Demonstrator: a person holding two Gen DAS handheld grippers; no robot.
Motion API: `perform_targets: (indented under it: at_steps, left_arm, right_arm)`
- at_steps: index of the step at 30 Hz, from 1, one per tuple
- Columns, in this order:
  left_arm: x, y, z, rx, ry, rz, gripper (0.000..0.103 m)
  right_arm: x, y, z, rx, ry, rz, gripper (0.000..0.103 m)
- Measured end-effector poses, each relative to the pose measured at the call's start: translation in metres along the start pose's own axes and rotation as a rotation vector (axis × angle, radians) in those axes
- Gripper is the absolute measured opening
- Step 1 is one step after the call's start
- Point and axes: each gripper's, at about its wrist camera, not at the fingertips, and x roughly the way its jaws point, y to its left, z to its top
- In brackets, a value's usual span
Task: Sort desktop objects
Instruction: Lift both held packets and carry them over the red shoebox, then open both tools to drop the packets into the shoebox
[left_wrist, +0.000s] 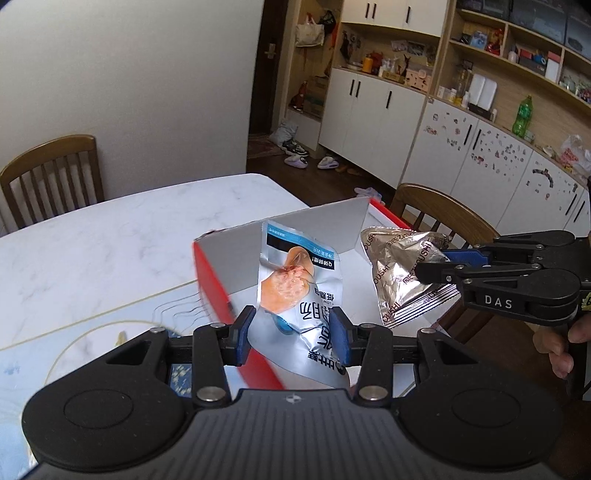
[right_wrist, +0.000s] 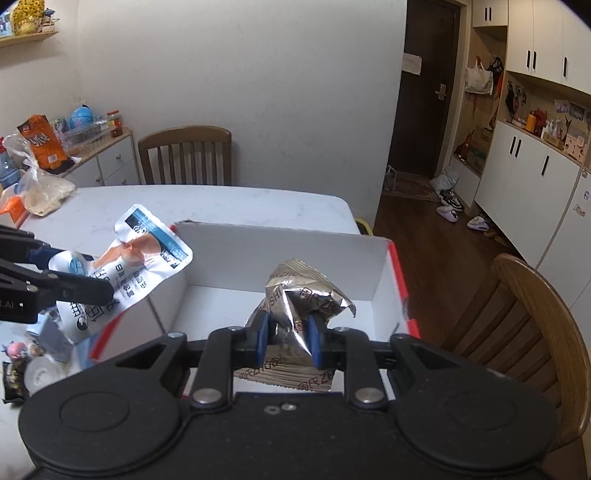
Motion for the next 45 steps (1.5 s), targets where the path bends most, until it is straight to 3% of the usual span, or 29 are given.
perform_targets:
  at_steps: [10,24,45]
  left_arm:
    - [0.052,-0.021,0.016,0.076,0.076,-0.007,0.042]
    - [0.116,-0.028,0.019,0.134,0.218,0.032,0.042]
    - [0.164,-0.024,0.015,0.149,0.451,0.047,0.042]
  right_arm:
    - [0.033,-0.027,0.0,0.011,0.068,-0.009,0.022]
    - [0.076,-0.031,-0.005,0.0,0.192,0.041,0.022]
    - [0.107,-0.032,-0.013,-0.033,0.336,0.084,0.021]
